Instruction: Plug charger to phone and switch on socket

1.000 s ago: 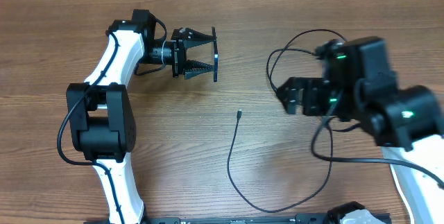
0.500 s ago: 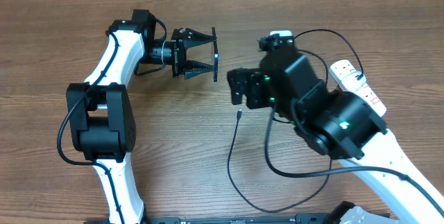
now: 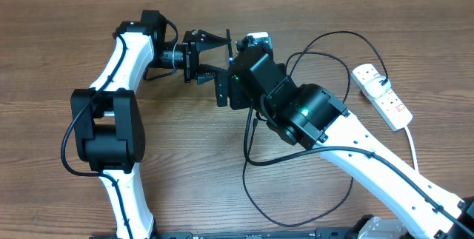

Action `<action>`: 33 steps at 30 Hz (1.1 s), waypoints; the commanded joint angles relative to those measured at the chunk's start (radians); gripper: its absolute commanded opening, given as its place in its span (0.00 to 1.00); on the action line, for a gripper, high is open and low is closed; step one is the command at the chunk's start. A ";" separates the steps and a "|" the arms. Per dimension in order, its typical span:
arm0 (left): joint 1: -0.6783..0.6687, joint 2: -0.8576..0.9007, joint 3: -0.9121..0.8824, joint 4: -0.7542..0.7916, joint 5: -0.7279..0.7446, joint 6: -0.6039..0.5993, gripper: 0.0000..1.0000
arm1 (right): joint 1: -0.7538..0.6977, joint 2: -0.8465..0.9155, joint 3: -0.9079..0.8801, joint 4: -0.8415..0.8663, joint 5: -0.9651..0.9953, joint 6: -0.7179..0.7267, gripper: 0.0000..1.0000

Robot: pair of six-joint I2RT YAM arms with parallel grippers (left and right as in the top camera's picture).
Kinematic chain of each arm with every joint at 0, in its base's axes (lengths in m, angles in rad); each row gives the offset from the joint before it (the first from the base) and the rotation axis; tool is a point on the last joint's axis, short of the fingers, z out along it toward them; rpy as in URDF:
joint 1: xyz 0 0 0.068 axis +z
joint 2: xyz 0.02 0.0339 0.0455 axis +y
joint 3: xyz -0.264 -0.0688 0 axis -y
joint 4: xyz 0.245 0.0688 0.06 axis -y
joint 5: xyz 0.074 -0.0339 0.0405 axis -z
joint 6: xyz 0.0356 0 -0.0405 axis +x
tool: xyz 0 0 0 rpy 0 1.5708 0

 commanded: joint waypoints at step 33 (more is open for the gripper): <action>0.007 -0.006 0.028 0.000 0.055 -0.051 0.62 | 0.069 0.118 0.024 0.093 0.243 0.080 0.76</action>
